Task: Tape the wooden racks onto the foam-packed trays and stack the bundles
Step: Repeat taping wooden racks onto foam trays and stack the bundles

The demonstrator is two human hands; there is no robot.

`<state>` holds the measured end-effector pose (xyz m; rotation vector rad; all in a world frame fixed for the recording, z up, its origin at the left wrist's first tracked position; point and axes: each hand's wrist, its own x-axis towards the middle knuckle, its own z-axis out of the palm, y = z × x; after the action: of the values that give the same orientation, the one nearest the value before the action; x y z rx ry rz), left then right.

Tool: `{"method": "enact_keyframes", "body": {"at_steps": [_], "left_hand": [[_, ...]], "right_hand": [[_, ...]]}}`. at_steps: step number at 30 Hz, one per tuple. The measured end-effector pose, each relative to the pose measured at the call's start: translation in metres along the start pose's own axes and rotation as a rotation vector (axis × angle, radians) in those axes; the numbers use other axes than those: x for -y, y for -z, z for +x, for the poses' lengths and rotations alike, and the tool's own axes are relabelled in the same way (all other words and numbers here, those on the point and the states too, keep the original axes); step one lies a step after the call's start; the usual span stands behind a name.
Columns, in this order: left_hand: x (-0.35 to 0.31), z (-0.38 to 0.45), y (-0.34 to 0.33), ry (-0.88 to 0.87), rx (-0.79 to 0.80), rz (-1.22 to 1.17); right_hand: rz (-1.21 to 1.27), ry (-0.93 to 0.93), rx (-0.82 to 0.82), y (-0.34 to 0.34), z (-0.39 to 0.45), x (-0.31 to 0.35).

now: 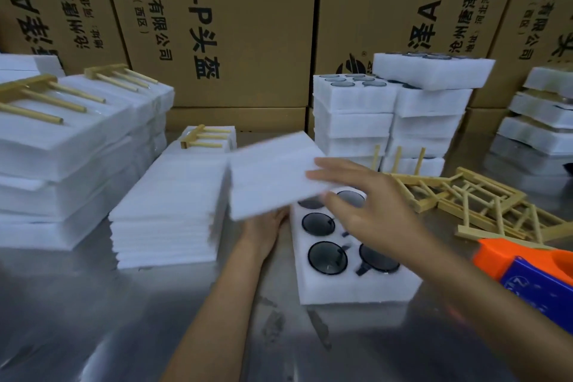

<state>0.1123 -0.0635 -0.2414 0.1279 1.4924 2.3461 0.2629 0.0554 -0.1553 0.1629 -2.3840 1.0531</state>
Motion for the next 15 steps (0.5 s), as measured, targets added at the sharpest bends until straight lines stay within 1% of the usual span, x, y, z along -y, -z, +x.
{"method": "enact_keyframes", "body": {"at_steps": [1,2,3,4,6,7,9,11,13,15], "left_hand": [[0.003,0.004,0.000,0.026,0.026,-0.011],[0.003,0.004,-0.001,0.054,0.048,-0.085],[0.003,0.002,-0.004,0.087,0.029,-0.137],[0.001,-0.001,-0.010,0.075,0.050,-0.141],[0.005,-0.002,-0.015,0.004,0.060,0.000],[0.008,-0.003,-0.017,-0.030,0.095,0.089],[0.012,-0.005,-0.018,-0.040,0.148,0.232],[0.011,-0.005,-0.018,-0.048,0.131,0.320],[0.010,-0.002,-0.018,-0.052,0.122,0.321],[0.011,0.001,-0.015,-0.065,0.118,0.319]], "right_hand": [[-0.074,-0.026,0.015,0.013,-0.014,-0.010],[-0.141,-0.062,0.045,0.024,-0.027,-0.019],[-0.193,-0.094,0.087,0.033,-0.040,-0.026],[-0.234,-0.117,0.133,0.040,-0.049,-0.031],[-0.298,-0.172,0.244,0.052,-0.062,-0.035],[-0.336,-0.211,0.302,0.058,-0.064,-0.034],[-0.426,-0.264,0.357,0.068,-0.056,-0.030],[-0.460,-0.285,0.283,0.072,-0.034,-0.028],[-0.425,-0.279,0.175,0.067,-0.003,-0.032],[-0.353,-0.311,0.122,0.052,0.036,-0.046]]}}
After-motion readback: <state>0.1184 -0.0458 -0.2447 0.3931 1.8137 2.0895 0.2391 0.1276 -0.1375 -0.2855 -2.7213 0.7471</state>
